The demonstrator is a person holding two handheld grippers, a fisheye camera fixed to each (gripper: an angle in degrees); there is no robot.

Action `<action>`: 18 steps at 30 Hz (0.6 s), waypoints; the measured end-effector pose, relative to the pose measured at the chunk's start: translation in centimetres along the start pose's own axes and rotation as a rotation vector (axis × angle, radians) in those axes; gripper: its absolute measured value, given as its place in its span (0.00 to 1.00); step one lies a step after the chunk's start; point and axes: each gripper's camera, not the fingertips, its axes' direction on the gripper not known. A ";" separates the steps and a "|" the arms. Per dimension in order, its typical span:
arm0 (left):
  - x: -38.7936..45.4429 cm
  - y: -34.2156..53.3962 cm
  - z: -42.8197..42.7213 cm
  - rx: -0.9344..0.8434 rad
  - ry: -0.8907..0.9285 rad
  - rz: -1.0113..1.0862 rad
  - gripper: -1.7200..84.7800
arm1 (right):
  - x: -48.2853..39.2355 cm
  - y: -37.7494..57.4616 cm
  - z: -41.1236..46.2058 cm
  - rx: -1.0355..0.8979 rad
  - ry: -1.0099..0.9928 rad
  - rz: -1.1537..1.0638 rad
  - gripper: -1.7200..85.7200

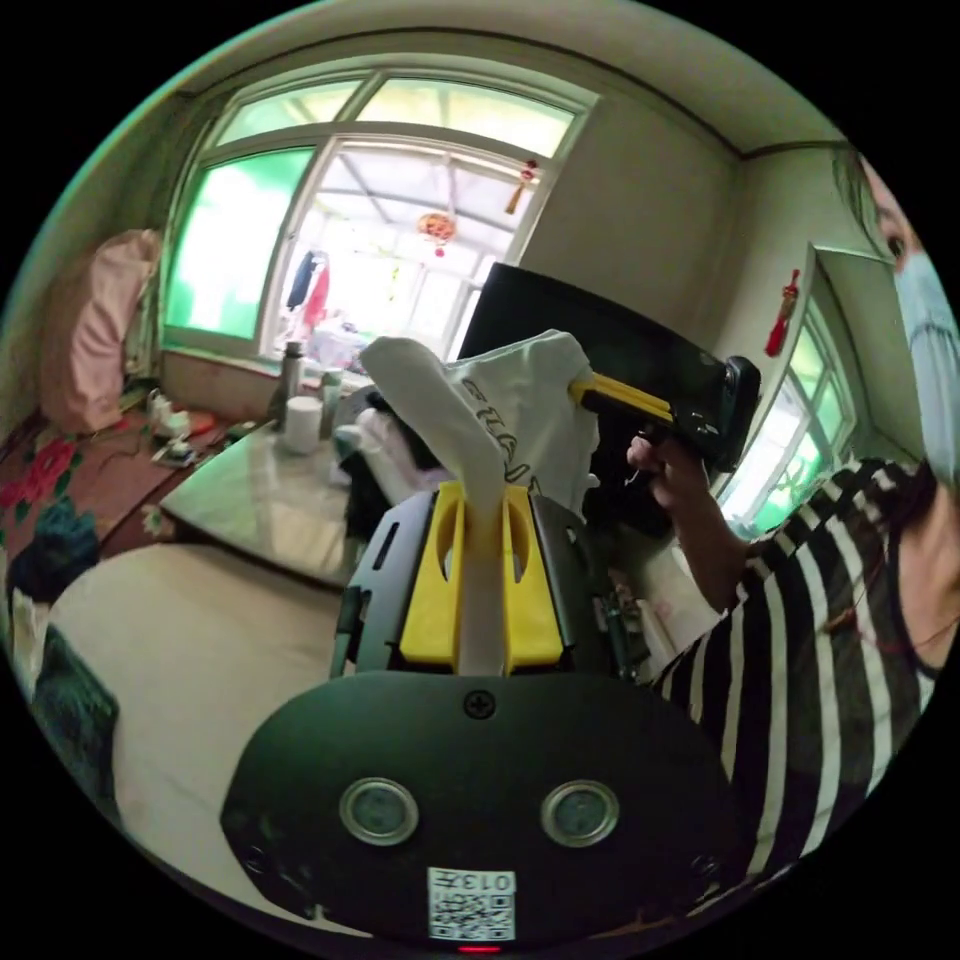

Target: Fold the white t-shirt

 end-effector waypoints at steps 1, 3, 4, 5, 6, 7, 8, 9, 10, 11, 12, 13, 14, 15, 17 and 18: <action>0.7 -2.5 1.8 0.009 0.047 0.017 0.09 | 2.4 -0.2 -0.9 0.019 0.025 0.002 0.04; 1.6 -6.3 4.9 0.013 0.094 0.039 0.09 | 5.9 -0.6 -1.4 0.011 0.078 -0.005 0.04; 2.3 -8.7 7.1 0.016 0.113 0.054 0.09 | 8.4 -0.8 -1.1 0.000 0.096 -0.003 0.04; 2.8 -11.0 9.5 -0.003 0.116 0.071 0.09 | 9.6 -0.8 -0.8 -0.012 0.108 -0.008 0.04; 2.9 -12.1 10.7 -0.012 0.118 0.067 0.09 | 11.9 -0.9 0.3 -0.034 0.123 -0.009 0.04; 3.0 -14.1 13.4 -0.037 0.122 0.055 0.09 | 14.2 -0.8 1.8 -0.064 0.116 0.003 0.05; 2.8 -15.8 16.1 -0.077 0.101 0.033 0.09 | 15.2 -0.7 2.6 -0.079 0.111 0.005 0.05; 2.6 -16.5 17.4 -0.093 0.079 0.020 0.09 | 17.1 -0.4 4.6 -0.094 0.095 -0.003 0.05; 2.5 -17.7 20.0 -0.130 0.022 0.024 0.10 | 18.5 0.0 6.9 -0.109 0.082 -0.012 0.06; 2.5 -18.6 22.3 -0.176 -0.078 0.036 0.10 | 19.1 0.3 8.1 -0.120 0.076 -0.015 0.06; 2.7 -19.0 23.4 -0.202 -0.143 0.047 0.10 | 19.9 1.0 10.6 -0.141 0.041 -0.024 0.07; 2.9 -19.4 25.4 -0.262 -0.241 0.078 0.10 | 20.3 1.9 13.1 -0.173 0.006 -0.034 0.07; 3.0 -19.6 27.0 -0.296 -0.272 0.071 0.11 | 20.4 2.3 14.4 -0.198 -0.004 -0.030 0.08; 2.9 -19.6 27.4 -0.288 -0.261 0.046 0.11 | 20.4 3.1 16.6 -0.250 -0.020 -0.022 0.09; 2.3 -19.8 27.5 -0.220 -0.158 -0.067 0.11 | 20.1 4.3 19.0 -0.297 -0.063 -0.021 0.10; 2.2 -19.7 27.3 -0.205 -0.137 -0.091 0.11 | 20.1 4.8 19.8 -0.312 -0.108 -0.010 0.11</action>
